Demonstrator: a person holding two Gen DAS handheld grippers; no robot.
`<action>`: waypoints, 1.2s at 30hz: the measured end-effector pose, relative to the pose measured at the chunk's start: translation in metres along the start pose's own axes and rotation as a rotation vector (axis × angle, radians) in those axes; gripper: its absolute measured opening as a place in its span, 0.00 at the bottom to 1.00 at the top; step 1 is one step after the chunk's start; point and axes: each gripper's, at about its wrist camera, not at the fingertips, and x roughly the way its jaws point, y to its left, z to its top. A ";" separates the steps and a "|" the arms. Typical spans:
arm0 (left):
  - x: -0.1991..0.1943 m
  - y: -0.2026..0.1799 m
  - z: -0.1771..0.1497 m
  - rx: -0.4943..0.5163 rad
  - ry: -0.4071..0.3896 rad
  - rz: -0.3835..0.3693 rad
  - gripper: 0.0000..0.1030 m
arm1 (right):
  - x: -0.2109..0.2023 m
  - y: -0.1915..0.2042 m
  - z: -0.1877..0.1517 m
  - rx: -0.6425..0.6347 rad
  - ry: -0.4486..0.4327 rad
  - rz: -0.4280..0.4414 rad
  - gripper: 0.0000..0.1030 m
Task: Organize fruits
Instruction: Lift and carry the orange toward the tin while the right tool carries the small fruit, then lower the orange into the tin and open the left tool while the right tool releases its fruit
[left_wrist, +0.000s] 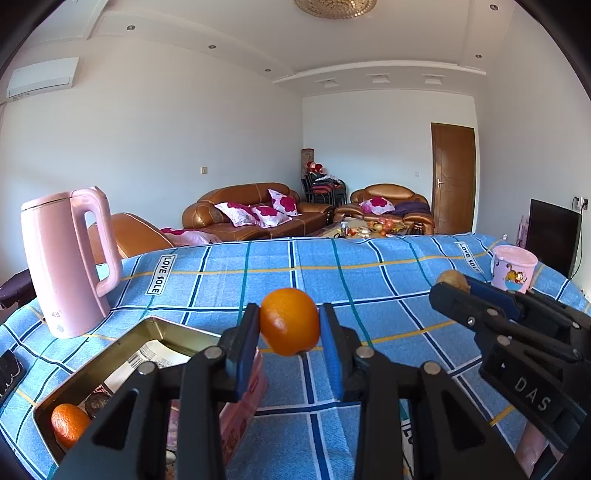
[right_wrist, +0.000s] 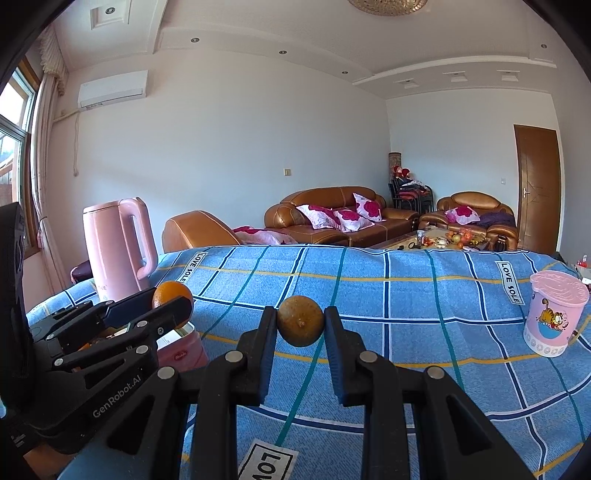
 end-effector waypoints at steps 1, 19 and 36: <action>-0.002 0.001 -0.001 0.000 0.001 -0.003 0.33 | -0.001 0.000 0.000 0.002 0.001 0.003 0.27; -0.038 0.033 -0.011 -0.034 0.003 0.003 0.33 | -0.006 0.029 -0.004 0.002 0.031 0.081 0.27; -0.069 0.090 -0.009 -0.051 -0.008 0.112 0.33 | -0.007 0.083 0.013 -0.055 0.010 0.182 0.27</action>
